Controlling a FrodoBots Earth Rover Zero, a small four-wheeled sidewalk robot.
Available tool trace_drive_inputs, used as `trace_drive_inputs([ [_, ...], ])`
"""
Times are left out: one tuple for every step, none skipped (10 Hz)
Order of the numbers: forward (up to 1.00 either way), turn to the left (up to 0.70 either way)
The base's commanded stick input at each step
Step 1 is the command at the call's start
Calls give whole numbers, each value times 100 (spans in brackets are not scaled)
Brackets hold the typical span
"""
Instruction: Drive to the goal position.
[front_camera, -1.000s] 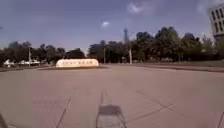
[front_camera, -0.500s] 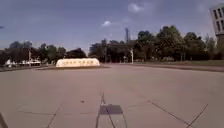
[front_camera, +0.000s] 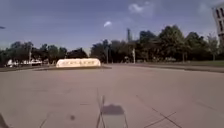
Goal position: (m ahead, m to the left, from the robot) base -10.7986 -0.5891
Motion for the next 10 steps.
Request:
trace_drive_inputs([
  [100,2],
  [100,2],
  [100,10],
  [100,39],
  [100,42],
  [100,42],
  [100,42],
  [100,42],
  [100,42],
  [100,42],
])
